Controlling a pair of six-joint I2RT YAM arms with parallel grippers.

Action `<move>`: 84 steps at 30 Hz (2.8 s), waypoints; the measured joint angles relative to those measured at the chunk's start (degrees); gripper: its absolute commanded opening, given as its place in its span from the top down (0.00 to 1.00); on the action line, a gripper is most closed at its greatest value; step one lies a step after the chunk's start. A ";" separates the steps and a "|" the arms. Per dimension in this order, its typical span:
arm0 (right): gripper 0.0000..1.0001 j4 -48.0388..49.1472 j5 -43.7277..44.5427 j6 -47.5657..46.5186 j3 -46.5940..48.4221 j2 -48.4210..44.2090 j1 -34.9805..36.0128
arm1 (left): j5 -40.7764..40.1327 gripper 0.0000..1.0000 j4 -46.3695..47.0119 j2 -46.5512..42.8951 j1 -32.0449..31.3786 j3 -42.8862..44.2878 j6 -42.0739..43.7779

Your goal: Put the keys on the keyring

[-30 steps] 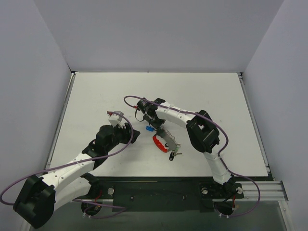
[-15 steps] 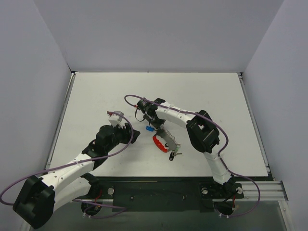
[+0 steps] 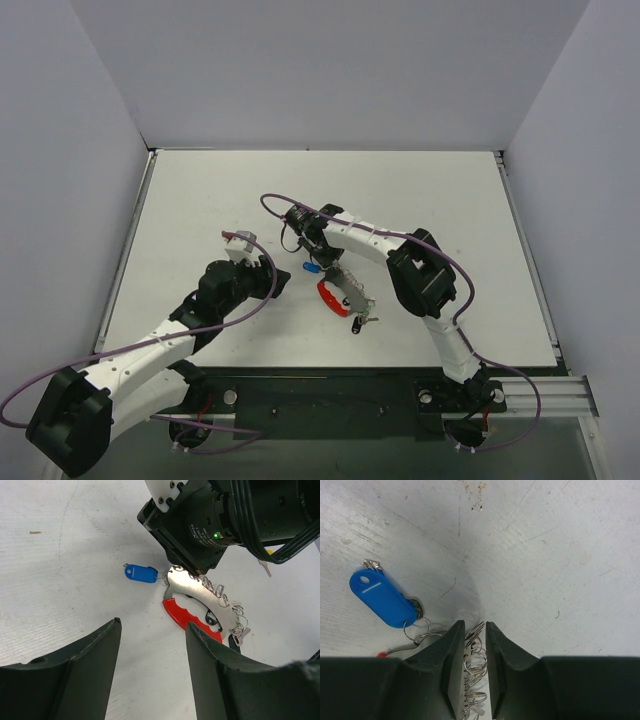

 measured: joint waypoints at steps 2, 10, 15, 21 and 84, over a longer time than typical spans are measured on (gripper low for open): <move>0.82 0.00 0.02 0.70 -0.02 0.00 0.04 | 0.00 0.36 0.00 -0.20 0.00 0.00 0.04; 0.85 -0.02 0.22 2.34 -0.02 0.00 0.33 | -0.02 0.36 -0.02 -0.59 -0.02 0.00 0.11; 0.87 -0.24 0.22 2.62 -0.02 0.00 0.33 | -0.17 0.36 -0.02 -0.74 -0.20 0.00 0.15; 0.88 -0.79 0.20 2.60 -0.02 0.00 0.33 | -0.74 0.36 -0.02 -0.83 -0.22 0.00 0.26; 1.00 -3.52 -49.90 -24.13 -9.25 -30.93 -11.10 | 25.81 0.48 20.46 11.23 -0.09 10.45 27.19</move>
